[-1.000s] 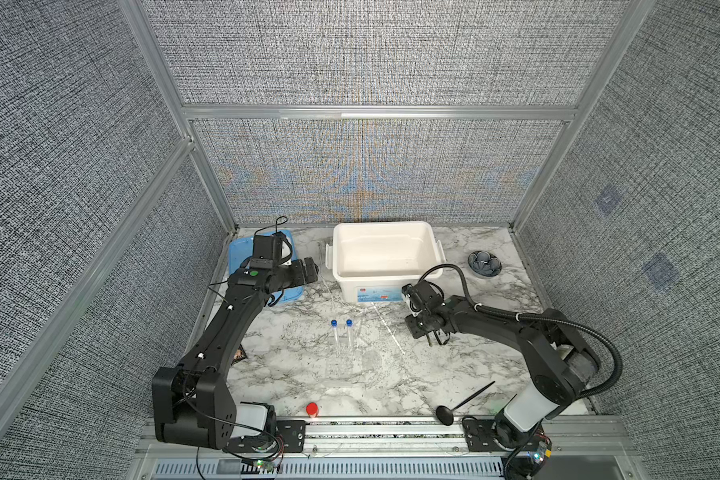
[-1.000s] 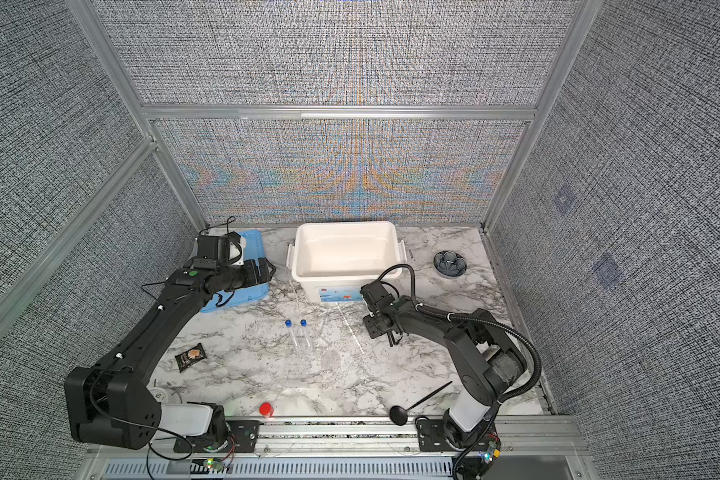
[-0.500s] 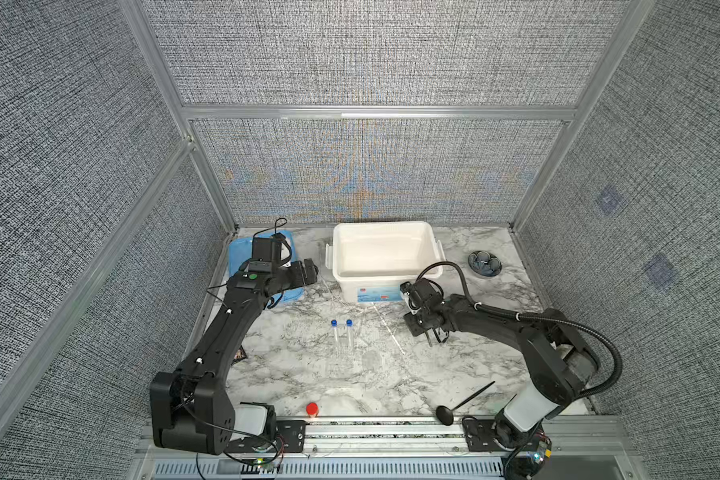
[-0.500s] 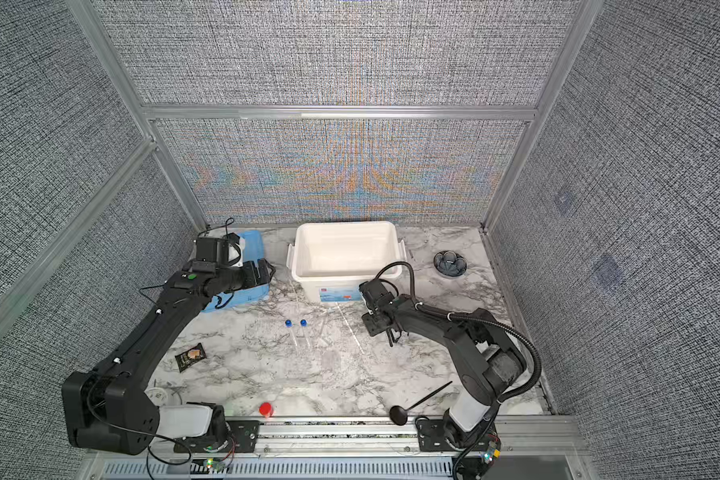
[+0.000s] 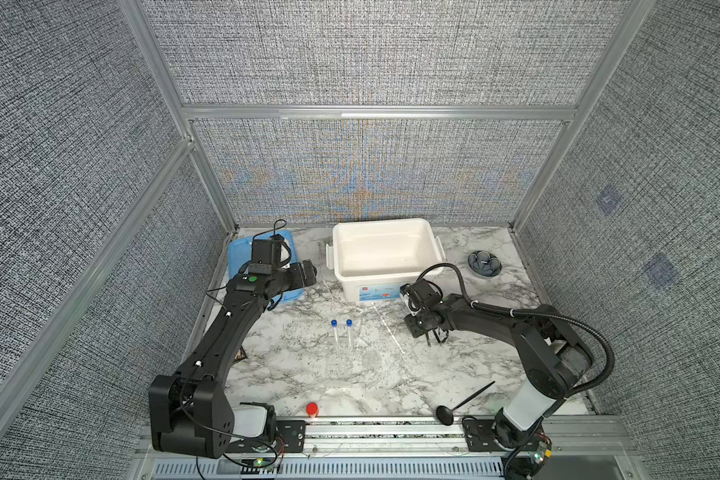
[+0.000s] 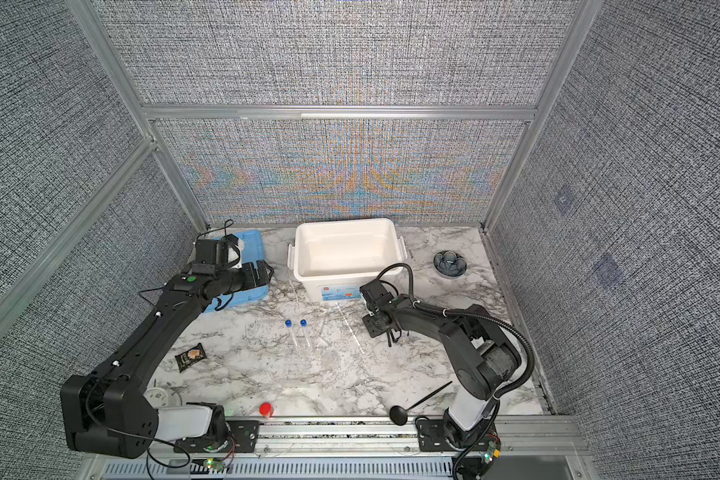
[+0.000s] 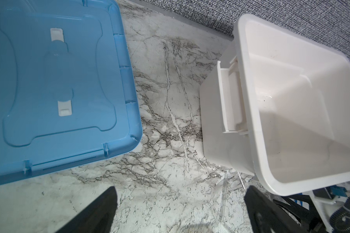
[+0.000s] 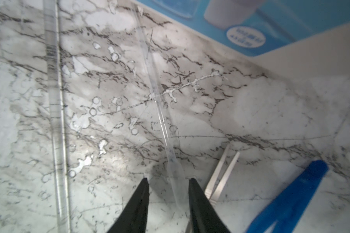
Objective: Organize the chemistry lab equipment
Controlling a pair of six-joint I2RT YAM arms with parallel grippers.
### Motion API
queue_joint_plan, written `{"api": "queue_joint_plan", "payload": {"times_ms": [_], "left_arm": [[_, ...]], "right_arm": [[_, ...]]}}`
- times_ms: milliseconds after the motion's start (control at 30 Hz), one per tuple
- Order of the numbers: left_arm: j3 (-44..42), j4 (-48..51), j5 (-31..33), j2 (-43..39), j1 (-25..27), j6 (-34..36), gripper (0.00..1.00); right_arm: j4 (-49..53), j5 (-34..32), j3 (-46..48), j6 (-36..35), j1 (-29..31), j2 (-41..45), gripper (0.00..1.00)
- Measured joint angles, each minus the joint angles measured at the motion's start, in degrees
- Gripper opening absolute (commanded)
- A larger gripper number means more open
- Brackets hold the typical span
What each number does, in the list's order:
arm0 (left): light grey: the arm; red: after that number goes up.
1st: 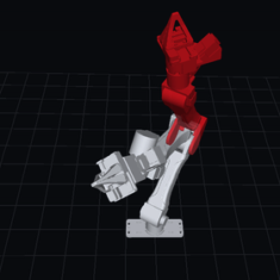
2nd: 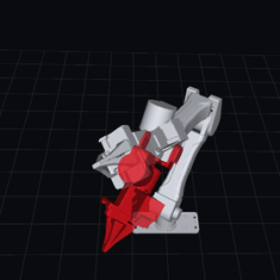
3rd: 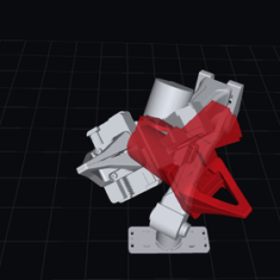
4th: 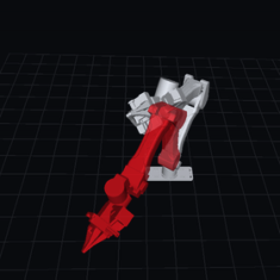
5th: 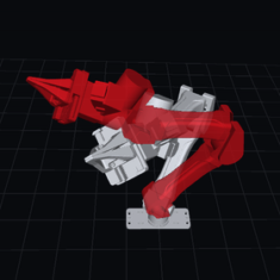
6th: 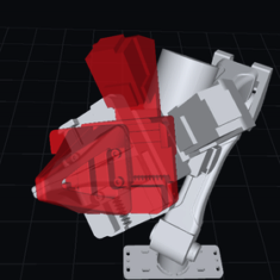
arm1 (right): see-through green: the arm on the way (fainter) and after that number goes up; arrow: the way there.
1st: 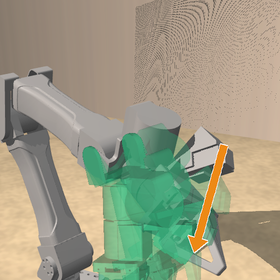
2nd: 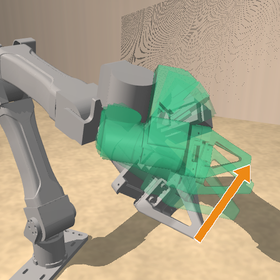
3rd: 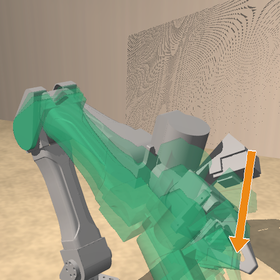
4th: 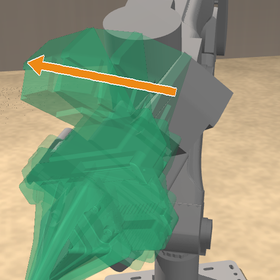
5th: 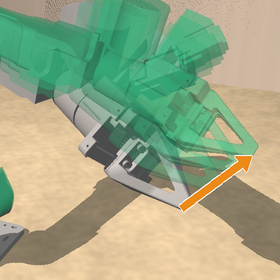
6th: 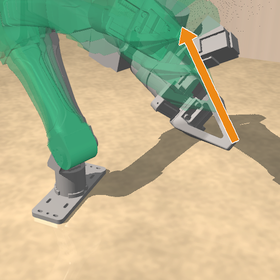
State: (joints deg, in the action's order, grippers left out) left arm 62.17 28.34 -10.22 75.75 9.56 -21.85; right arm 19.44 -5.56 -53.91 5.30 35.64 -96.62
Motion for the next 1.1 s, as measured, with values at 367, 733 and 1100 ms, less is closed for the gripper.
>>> {"api": "queue_joint_plan", "payload": {"times_ms": [367, 733, 1100], "left_arm": [[0.24, -0.39, 0.85, 0.13, 0.00, 0.39, 0.99], [-0.28, -1.46, -0.02, 0.48, -0.02, 0.13, 0.99], [2.93, -2.69, -9.31, 2.56, -0.02, -2.67, 0.98]], "right_arm": [[0.83, 1.77, 1.53, 0.57, 0.52, 1.66, 0.33], [-0.48, 0.42, 0.90, 0.55, 0.44, -0.15, 0.37], [-3.17, 0.66, 4.07, 1.92, 1.88, 2.16, 0.07]]}}
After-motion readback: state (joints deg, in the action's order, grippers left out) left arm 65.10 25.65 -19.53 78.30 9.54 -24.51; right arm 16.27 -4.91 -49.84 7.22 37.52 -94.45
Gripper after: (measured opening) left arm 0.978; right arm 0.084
